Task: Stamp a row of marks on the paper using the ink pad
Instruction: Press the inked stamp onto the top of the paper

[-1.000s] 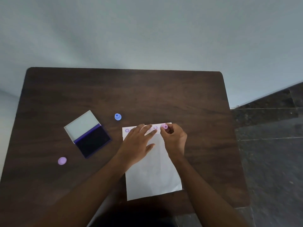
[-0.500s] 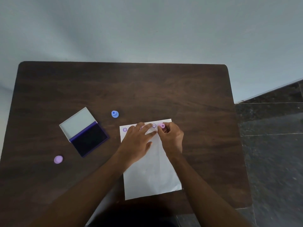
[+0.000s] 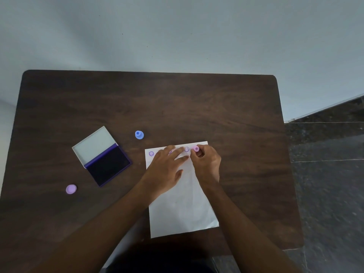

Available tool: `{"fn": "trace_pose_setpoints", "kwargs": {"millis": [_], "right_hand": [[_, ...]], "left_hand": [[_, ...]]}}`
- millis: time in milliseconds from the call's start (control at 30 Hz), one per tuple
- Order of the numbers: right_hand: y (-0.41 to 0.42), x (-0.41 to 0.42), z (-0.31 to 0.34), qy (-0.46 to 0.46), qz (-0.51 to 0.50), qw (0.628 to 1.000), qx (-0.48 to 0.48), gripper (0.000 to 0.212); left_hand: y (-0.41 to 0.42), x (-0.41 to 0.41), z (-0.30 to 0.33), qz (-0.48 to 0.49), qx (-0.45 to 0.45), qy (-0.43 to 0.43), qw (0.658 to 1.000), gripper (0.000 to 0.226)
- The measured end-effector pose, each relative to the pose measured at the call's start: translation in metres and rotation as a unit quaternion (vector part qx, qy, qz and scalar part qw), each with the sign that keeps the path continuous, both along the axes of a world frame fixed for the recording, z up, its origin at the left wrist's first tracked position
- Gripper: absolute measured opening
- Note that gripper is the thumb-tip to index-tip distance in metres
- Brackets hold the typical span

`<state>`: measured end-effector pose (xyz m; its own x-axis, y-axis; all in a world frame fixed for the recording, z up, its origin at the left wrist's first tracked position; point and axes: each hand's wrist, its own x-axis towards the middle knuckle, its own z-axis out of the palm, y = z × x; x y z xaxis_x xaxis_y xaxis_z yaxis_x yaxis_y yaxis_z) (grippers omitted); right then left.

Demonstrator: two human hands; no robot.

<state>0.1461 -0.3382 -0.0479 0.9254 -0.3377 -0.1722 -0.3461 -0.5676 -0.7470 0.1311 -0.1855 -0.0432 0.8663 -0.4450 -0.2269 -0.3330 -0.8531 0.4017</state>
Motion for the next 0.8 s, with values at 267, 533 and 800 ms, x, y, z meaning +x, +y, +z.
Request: {"fn": "trace_pose_setpoints", "kwargs": {"millis": [267,533,800], "right_hand": [[0.001,0.004,-0.004,0.026,0.023,0.999,-0.01,0.024],[-0.003,0.01,0.0,0.058,0.041,0.997,-0.014,0.024],[-0.003,0.011,0.0,0.065,0.042,0.997,-0.003,0.022]], "left_hand": [[0.001,-0.001,0.001,0.003,-0.002,-0.003,1.0,0.054],[0.0,-0.001,0.002,0.004,-0.004,0.005,1.0,0.053],[0.0,-0.001,0.003,0.007,-0.004,0.014,1.0,0.054]]}}
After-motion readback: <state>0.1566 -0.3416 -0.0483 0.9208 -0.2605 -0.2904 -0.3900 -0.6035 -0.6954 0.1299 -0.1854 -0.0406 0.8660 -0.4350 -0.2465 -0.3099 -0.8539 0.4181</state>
